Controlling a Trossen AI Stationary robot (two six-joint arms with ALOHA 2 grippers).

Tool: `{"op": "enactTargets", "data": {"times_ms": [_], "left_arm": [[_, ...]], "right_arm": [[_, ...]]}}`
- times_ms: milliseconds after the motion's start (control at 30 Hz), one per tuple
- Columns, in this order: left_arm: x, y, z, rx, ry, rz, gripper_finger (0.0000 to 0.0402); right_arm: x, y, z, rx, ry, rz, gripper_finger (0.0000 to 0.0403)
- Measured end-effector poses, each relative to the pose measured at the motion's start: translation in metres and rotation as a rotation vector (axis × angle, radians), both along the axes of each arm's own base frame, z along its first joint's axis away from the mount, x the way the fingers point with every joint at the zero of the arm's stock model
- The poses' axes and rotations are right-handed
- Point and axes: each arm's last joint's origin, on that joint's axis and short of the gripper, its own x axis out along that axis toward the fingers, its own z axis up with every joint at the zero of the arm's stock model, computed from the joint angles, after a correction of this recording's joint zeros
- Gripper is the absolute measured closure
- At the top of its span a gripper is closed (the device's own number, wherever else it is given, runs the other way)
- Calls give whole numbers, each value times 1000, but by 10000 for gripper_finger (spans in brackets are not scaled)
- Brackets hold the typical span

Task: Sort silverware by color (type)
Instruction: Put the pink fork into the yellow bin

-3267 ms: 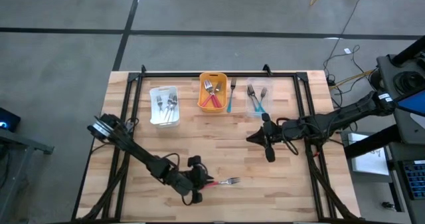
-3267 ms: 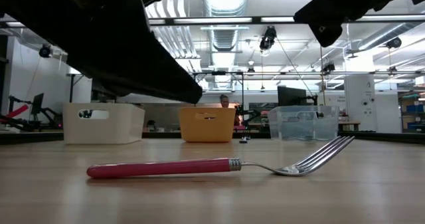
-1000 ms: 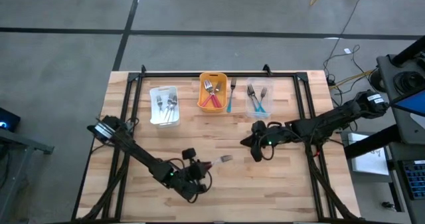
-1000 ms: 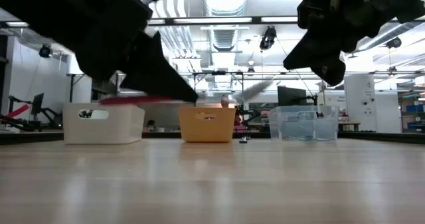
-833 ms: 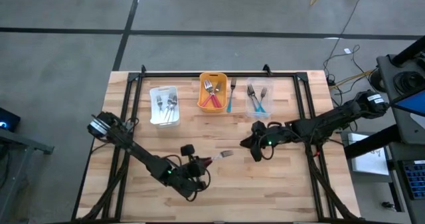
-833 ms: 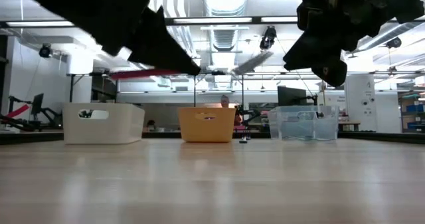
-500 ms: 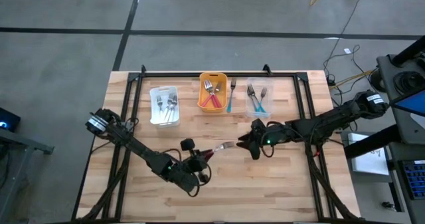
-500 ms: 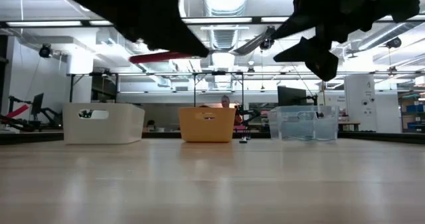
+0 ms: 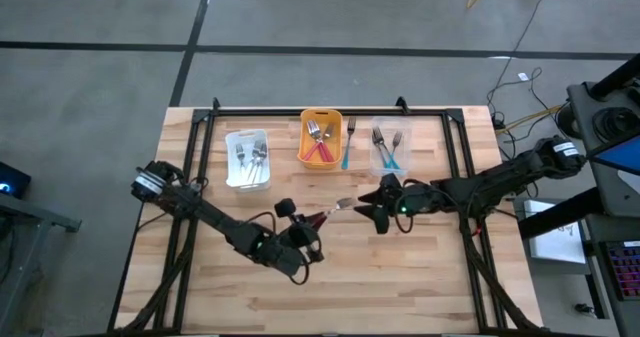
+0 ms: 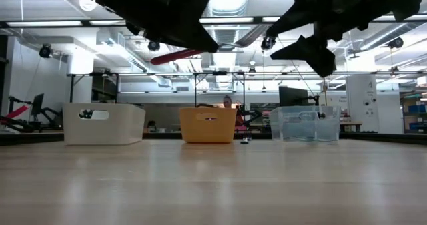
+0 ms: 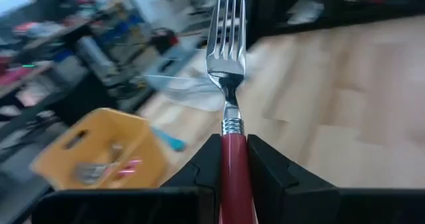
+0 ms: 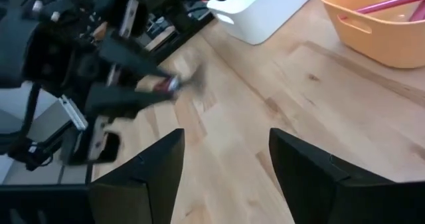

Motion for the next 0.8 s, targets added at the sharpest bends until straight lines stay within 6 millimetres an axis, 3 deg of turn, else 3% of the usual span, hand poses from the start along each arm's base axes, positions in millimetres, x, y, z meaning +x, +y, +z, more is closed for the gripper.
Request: {"op": "enactTargets", "data": {"times_ms": [167, 333, 500, 800], "left_arm": [[2, 17, 11, -1, -62, 106, 370], [6, 52, 35, -66, -108, 148, 370], [11, 103, 57, -199, -189, 175, 370], [14, 208, 45, -455, -262, 308, 370]], "right_arm": [[-6, -3, 7, 4, -15, -3, 191], [-16, -5, 16, -9, -13, -5, 191], [-24, -7, 15, -78, 49, 14, 191], [-25, -8, -4, -127, 220, 0, 191]]}}
